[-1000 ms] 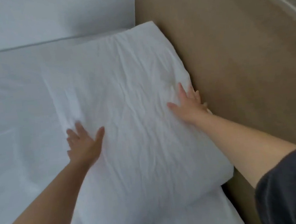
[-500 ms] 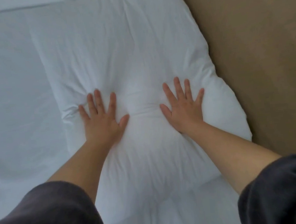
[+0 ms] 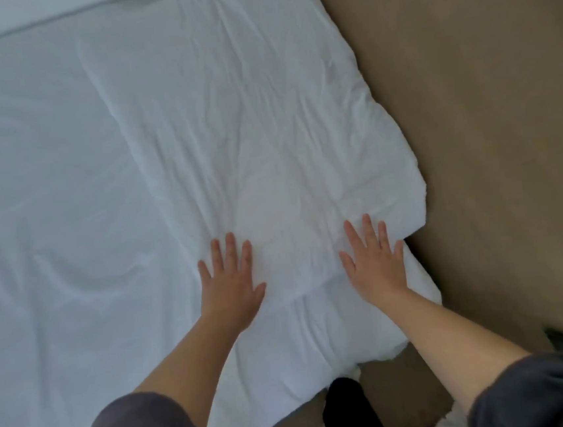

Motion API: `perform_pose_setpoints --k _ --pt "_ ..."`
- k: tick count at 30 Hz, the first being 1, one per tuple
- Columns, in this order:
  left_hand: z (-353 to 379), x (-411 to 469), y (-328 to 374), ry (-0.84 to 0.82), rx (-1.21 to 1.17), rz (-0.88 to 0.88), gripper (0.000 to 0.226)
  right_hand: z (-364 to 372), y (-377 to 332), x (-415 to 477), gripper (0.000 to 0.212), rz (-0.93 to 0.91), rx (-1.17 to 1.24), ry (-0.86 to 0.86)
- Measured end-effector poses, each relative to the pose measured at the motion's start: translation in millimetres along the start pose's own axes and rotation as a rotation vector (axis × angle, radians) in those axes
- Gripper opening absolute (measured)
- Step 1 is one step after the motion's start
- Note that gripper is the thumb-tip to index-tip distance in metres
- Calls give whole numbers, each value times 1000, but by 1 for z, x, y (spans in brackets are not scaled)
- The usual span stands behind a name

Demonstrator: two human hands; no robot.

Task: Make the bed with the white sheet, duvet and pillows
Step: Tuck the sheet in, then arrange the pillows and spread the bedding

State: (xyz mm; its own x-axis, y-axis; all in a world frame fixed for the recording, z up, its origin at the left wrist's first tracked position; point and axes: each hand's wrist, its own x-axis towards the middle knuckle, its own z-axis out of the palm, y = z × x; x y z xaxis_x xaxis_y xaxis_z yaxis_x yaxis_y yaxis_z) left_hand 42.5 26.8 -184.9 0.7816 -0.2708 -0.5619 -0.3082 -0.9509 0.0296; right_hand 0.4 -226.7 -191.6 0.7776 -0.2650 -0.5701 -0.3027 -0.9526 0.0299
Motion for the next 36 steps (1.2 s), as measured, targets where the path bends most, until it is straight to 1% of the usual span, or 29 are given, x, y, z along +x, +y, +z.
perform_pose_setpoints --k 2,5,9,12,15,18,20,24,26,28,30,32,34,35,36 --pt "-12 -34 -1 -15 28 78 77 0 3 -48 60 54 18 6" --pt "-30 -97 -1 -16 81 184 77 -2 -2 -133 63 133 -29 43" --pt "-40 -168 9 -30 110 326 75 14 -12 -242 65 210 45 34" --pt "-31 -210 25 -88 165 412 74 34 -11 -315 59 315 137 -6" --pt "-14 -247 55 -132 236 533 73 65 8 -381 65 433 205 -45" --pt "9 -280 94 -147 297 653 74 99 33 -443 66 514 226 -38" --pt "29 -301 121 -156 339 730 74 129 48 -481 67 595 257 -65" --pt "69 -345 166 -210 420 873 76 182 71 -550 75 745 277 -100" --pt "85 -368 182 -241 458 927 76 201 82 -581 68 793 306 -117" --pt "97 -390 199 -250 507 989 76 212 92 -608 65 839 312 -105" --pt "105 -410 218 -253 540 1044 75 217 102 -630 66 839 316 -85" --pt "109 -430 241 -254 551 1078 75 224 112 -649 63 802 306 -23" --pt "112 -448 267 -265 516 1087 76 228 123 -669 59 840 302 34" --pt "113 -458 282 -280 483 1087 77 230 130 -680 62 896 320 54" --pt "113 -467 298 -296 446 1087 79 234 138 -691 71 955 343 51"
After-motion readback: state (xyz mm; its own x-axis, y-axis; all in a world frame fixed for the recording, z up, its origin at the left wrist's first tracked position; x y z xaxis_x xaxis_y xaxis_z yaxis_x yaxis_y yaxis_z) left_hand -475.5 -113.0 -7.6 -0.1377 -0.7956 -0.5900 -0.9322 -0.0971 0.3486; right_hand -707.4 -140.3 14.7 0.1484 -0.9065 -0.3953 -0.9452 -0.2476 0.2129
